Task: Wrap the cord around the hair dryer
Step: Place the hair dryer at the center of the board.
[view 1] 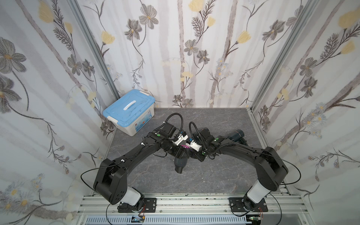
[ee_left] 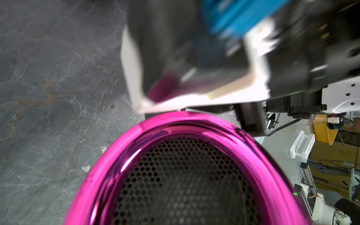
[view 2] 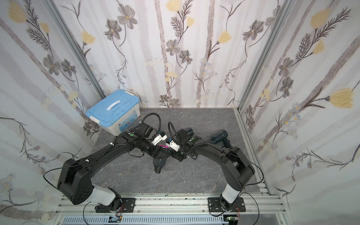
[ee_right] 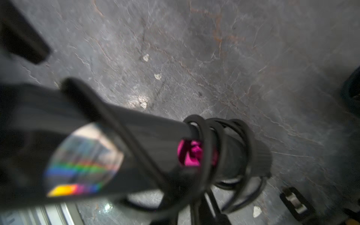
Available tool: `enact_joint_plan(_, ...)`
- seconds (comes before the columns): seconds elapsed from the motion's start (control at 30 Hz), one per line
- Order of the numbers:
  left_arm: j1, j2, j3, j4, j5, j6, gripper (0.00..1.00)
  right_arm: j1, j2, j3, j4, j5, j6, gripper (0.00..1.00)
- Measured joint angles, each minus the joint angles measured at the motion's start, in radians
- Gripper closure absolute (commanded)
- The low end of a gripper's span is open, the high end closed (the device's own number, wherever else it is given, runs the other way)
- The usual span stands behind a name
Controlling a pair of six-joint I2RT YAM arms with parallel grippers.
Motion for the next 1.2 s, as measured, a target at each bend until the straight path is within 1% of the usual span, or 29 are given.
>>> enact_joint_plan(0.07, 0.0, 0.026, 0.005, 0.021, 0.013, 0.018, 0.41, -0.002, 0.026, 0.001, -0.006, 0.018, 0.007, 0.64)
enact_joint_plan(0.23, 0.0, 0.083, 0.03, 0.014, 0.024, 0.045, 0.43, -0.002, 0.034, 0.011, -0.019, 0.074, 0.029, 0.59)
enact_joint_plan(0.3, 0.0, 0.106, 0.037, 0.014, 0.031, 0.057, 0.44, -0.002, 0.034, 0.015, -0.024, 0.109, 0.038, 0.54)
enact_joint_plan(0.4, -0.001, 0.121, 0.036, 0.005, 0.031, 0.063, 0.49, -0.001, 0.027, 0.024, -0.016, 0.131, 0.037, 0.52)
enact_joint_plan(0.5, -0.002, 0.118, 0.035, -0.001, 0.026, 0.071, 0.57, -0.001, -0.012, 0.021, -0.026, 0.134, 0.04, 0.48)
enact_joint_plan(0.53, -0.002, 0.116, 0.035, 0.0, 0.034, 0.075, 0.57, -0.001, -0.031, 0.016, -0.039, 0.14, 0.04, 0.47)
enact_joint_plan(0.57, -0.003, 0.114, 0.035, 0.003, 0.042, 0.08, 0.55, -0.002, -0.05, 0.012, -0.05, 0.144, 0.04, 0.46)
enact_joint_plan(0.6, -0.004, 0.113, 0.034, 0.004, 0.046, 0.082, 0.49, -0.002, -0.067, 0.007, -0.063, 0.148, 0.038, 0.45)
enact_joint_plan(0.63, -0.004, 0.113, 0.031, 0.006, 0.046, 0.084, 0.46, -0.002, -0.079, 0.005, -0.075, 0.148, 0.033, 0.44)
enact_joint_plan(0.77, -0.004, 0.114, 0.016, 0.042, 0.049, 0.085, 0.38, -0.011, -0.113, 0.0, -0.113, 0.136, 0.006, 0.41)
enact_joint_plan(0.8, -0.003, 0.113, 0.013, 0.05, 0.049, 0.083, 0.33, -0.017, -0.117, 0.0, -0.121, 0.129, -0.003, 0.4)
enact_joint_plan(0.87, -0.001, 0.113, 0.007, 0.047, 0.029, 0.066, 0.21, -0.031, -0.132, -0.002, -0.114, 0.103, -0.018, 0.39)
enact_joint_plan(0.93, 0.005, 0.121, -0.01, 0.001, 0.002, 0.048, 0.09, -0.047, -0.166, 0.002, -0.037, 0.067, -0.032, 0.38)
enact_joint_plan(0.97, 0.008, 0.121, -0.018, -0.04, -0.039, 0.024, 0.05, -0.055, -0.18, 0.003, 0.006, 0.048, -0.038, 0.38)
enact_joint_plan(1.0, 0.013, 0.121, -0.025, -0.063, -0.048, 0.017, 0.01, -0.061, -0.188, 0.002, 0.03, 0.037, -0.042, 0.38)
enact_joint_plan(1.1, 0.031, 0.113, -0.042, -0.079, -0.083, -0.007, 0.0, -0.078, -0.209, -0.011, 0.057, 0.011, -0.051, 0.37)
enact_joint_plan(1.2, 0.037, 0.106, -0.047, -0.083, -0.092, -0.029, 0.0, -0.093, -0.23, -0.03, 0.076, -0.008, -0.054, 0.37)
